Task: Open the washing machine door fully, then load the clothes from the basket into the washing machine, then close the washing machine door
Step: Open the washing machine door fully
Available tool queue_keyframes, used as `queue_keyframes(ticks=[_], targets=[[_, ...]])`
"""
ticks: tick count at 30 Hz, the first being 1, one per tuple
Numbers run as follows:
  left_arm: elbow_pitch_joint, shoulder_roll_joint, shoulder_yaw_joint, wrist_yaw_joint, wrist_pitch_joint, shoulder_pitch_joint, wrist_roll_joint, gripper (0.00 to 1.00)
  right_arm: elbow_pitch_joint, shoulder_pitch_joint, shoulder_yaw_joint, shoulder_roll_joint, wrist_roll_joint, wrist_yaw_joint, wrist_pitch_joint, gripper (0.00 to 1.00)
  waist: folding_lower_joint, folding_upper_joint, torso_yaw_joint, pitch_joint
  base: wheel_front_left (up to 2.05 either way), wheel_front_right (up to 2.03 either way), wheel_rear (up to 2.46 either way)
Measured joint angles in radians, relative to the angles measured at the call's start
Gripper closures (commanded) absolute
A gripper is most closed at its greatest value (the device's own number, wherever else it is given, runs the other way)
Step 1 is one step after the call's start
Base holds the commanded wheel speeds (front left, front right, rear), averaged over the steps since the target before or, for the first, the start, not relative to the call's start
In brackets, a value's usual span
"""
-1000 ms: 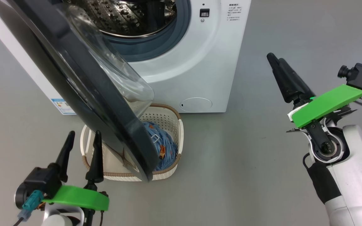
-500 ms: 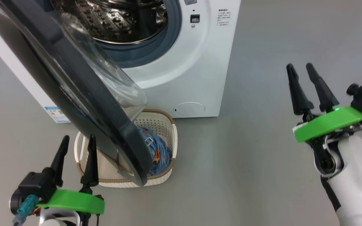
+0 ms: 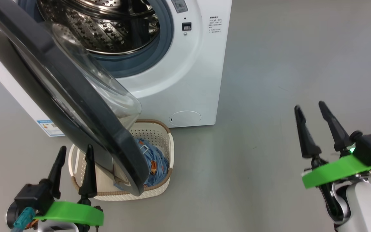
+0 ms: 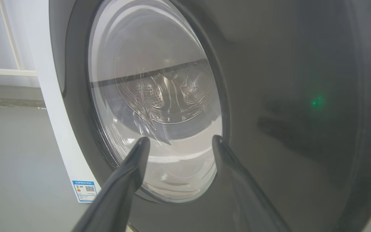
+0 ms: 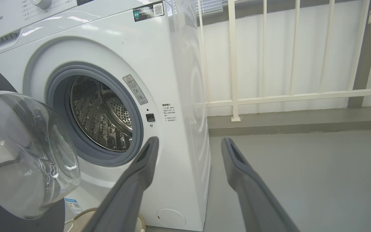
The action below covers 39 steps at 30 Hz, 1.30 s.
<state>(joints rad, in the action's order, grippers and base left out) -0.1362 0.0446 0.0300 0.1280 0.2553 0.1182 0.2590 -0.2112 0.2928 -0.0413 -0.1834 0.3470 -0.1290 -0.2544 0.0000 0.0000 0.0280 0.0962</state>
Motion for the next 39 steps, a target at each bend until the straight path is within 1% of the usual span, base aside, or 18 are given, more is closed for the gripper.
queue_keyframes(ticks=[2, 10, 17, 24, 30, 39], targets=[[0.000, 0.000, -0.001, 0.000, 0.000, -0.003, 0.000, 0.00, 0.024, -0.027, 0.008, 0.000, -0.055, 0.000, -0.002, 0.00, 0.0000, 0.0000, -0.001, -0.004, 0.00, 0.00, 0.00], [-0.012, -0.001, -0.006, 0.000, 0.000, -0.024, 0.000, 0.00, 0.065, -0.140, 0.084, 0.056, -0.120, 0.000, -0.002, 0.00, 0.0001, 0.0000, 0.007, -0.020, 0.00, 0.00, 0.00], [-0.017, -0.001, -0.010, 0.000, 0.000, -0.042, -0.010, 0.00, 0.100, -0.190, 0.109, 0.081, -0.172, 0.000, -0.002, 0.00, 0.0000, 0.0000, 0.011, -0.031, 0.00, 0.00, 0.00], [-0.018, -0.003, -0.011, 0.000, 0.000, -0.043, -0.018, 0.00, 0.114, -0.216, 0.116, 0.100, -0.229, 0.000, -0.002, 0.00, 0.0000, 0.0000, 0.012, -0.040, 0.00, 0.00, 0.00], [-0.023, -0.003, -0.012, 0.000, 0.000, -0.056, -0.027, 0.00, 0.119, -0.240, 0.127, 0.117, -0.253, 0.000, -0.002, 0.00, 0.0000, 0.0000, 0.016, -0.044, 0.00, 0.00, 0.00], [-0.031, -0.004, -0.010, 0.000, 0.000, -0.058, -0.040, 0.00, 0.113, -0.251, 0.137, 0.122, -0.279, 0.000, -0.002, 0.00, 0.0001, 0.0000, 0.020, -0.048, 0.00, 0.00, 0.00]])
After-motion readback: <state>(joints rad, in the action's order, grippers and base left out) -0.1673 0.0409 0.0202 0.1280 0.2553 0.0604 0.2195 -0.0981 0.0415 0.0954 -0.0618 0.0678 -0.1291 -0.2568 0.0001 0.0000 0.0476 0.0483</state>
